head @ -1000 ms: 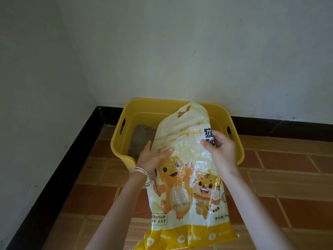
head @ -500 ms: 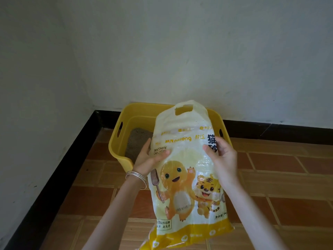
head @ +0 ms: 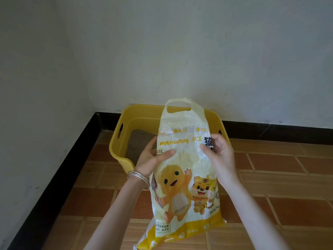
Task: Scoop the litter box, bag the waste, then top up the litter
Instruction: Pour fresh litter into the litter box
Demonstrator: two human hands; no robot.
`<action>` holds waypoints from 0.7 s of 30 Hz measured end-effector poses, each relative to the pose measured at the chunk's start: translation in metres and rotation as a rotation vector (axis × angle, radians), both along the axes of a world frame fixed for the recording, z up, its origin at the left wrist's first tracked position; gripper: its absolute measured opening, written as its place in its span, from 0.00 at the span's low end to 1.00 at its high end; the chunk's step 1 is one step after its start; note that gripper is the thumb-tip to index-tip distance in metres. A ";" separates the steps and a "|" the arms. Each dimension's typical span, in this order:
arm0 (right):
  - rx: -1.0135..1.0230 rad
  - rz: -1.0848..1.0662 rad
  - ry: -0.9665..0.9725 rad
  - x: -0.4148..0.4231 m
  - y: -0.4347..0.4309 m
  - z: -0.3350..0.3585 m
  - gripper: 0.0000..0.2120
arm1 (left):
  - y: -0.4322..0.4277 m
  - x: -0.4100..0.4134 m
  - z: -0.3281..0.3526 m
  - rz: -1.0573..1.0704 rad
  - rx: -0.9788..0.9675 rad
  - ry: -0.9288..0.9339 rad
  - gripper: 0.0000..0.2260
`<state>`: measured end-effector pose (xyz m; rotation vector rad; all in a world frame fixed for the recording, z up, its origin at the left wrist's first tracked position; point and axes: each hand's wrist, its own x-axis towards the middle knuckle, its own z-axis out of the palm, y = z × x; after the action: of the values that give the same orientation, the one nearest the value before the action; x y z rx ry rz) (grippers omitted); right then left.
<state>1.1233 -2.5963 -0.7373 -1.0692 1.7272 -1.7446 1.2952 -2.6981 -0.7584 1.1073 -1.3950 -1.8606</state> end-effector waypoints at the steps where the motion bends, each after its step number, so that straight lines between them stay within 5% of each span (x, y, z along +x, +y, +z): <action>1: -0.017 0.007 -0.019 0.001 -0.001 0.003 0.10 | 0.002 -0.001 0.002 0.010 -0.002 0.010 0.30; 3: -0.049 0.017 -0.057 0.005 -0.001 0.008 0.08 | 0.007 -0.002 0.006 0.049 -0.005 0.004 0.13; 5: -0.056 0.033 -0.044 0.011 -0.001 0.011 0.07 | 0.012 -0.001 0.004 0.112 0.000 0.008 0.07; 21: 0.079 0.106 -0.057 0.027 0.055 0.012 0.10 | 0.057 0.030 0.011 0.257 -0.120 -0.031 0.03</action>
<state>1.1506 -2.5409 -0.7257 -1.0471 1.6595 -1.6137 1.3256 -2.6413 -0.7475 1.1966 -1.2954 -1.5650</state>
